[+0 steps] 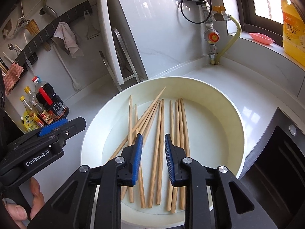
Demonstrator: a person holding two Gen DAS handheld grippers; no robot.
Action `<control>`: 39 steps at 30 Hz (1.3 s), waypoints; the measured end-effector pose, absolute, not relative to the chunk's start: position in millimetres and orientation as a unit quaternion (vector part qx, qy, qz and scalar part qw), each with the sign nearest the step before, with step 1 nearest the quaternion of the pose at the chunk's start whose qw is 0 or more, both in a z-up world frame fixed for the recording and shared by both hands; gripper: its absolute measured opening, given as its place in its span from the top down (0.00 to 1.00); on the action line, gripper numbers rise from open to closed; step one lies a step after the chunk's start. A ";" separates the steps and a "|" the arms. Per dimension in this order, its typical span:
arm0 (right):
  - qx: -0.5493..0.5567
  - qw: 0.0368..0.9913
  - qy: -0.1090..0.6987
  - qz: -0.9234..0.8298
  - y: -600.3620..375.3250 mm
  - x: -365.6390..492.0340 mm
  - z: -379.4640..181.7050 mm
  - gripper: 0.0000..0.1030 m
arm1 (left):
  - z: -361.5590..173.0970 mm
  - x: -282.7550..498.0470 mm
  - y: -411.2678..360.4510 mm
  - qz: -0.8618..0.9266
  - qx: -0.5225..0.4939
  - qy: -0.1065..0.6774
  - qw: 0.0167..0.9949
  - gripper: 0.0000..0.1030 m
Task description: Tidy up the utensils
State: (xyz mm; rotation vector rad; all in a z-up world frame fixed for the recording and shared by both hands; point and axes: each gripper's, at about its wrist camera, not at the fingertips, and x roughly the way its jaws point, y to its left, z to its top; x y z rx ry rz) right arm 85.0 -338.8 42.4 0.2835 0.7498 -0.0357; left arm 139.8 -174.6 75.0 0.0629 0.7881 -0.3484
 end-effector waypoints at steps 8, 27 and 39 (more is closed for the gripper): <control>0.127 0.924 0.359 -0.026 -336.1 80.4 50.5 0.67 | 85.1 131.3 -171.9 -0.168 0.030 0.371 0.913 0.42; 0.126 0.927 0.352 -0.032 -333.0 73.3 59.6 0.50 | 97.3 117.1 -153.3 -0.143 0.023 0.352 0.925 0.14; 0.117 0.927 0.355 -0.035 -330.0 71.3 62.9 0.41 | 101.3 112.1 -153.8 -0.138 0.038 0.346 0.927 0.10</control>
